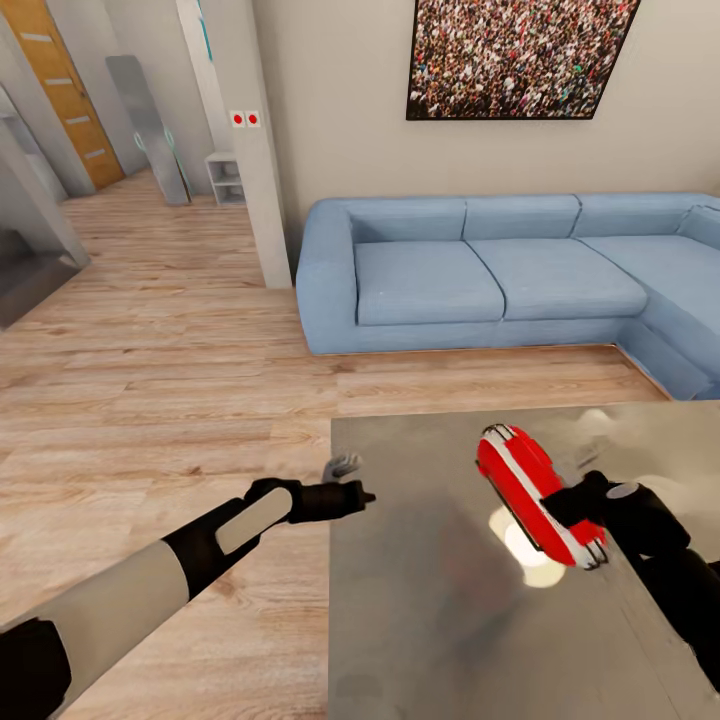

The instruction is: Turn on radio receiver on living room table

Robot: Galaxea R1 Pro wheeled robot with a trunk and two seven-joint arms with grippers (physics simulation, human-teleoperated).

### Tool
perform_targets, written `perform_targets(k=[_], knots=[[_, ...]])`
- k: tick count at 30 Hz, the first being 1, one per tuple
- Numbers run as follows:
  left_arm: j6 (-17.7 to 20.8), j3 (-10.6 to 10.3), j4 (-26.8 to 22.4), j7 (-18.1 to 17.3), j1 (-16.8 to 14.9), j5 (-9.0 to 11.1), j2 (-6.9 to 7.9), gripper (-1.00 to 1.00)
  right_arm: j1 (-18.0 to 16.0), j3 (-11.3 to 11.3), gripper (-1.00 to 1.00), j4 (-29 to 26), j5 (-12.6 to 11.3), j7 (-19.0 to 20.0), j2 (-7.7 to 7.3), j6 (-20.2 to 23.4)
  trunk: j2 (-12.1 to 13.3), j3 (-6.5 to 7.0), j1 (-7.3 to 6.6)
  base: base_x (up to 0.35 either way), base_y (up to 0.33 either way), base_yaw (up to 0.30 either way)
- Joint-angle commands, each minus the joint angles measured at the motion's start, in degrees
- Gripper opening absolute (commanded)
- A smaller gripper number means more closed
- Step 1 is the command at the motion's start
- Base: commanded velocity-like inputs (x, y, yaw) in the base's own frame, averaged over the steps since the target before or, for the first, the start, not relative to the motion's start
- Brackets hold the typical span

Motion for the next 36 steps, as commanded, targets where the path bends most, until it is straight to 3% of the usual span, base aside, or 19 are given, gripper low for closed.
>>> perform_targets(k=[1,5,11,15,16,17,21,36], knots=[[0.0,0.0,0.3,0.0,0.0,0.0,-0.17,-1.0,-0.4,-0.9,-1.0,0.3,0.4,1.6,-0.16,-0.1,0.0,0.0,0.0,0.0,0.0,0.0],[-0.5,0.0,2.5,0.0,0.0,-0.1,-1.01,-1.0,-3.2,-6.2,-1.0,1.6,0.3,11.0,-1.79,0.8,0.0,0.0,0.0,0.0,0.0,0.0],[-1.8,-0.1,4.4,0.0,0.0,0.0,-1.19,-1.0,-5.9,-8.1,-1.0,2.0,0.3,16.9,-4.17,4.8,0.0,0.0,0.0,0.0,0.0,0.0],[-2.5,-0.4,4.8,0.0,0.0,0.0,-1.17,-1.0,-6.7,-8.2,-1.0,4.3,0.2,17.6,-4.73,4.8,0.0,0.0,0.0,0.0,0.0,0.0],[-2.8,-2.5,5.0,0.0,0.0,0.0,-1.17,-1.0,-9.1,-8.3,-1.0,11.8,0.2,17.8,-4.83,4.8,0.0,0.0,0.0,0.0,0.0,0.0],[-3.0,-3.5,5.0,0.0,0.0,0.0,-1.17,-1.0,-9.8,-8.3,-1.0,15.1,0.3,17.9,-4.83,4.8,0.0,0.0,0.0,0.0,0.0,0.0],[-5.1,-5.3,5.1,0.0,0.0,0.1,-1.16,-1.0,-10.8,-8.3,-1.0,20.5,0.3,17.9,-4.62,4.8,0.0,0.0,0.0,0.0,0.0,0.0],[-6.2,-5.8,5.1,0.0,0.0,0.2,-1.21,-1.0,-11.1,-8.3,-1.0,22.3,0.0,18.0,-4.27,4.8,0.0,0.0,0.0,0.0,0.0,0.0]])
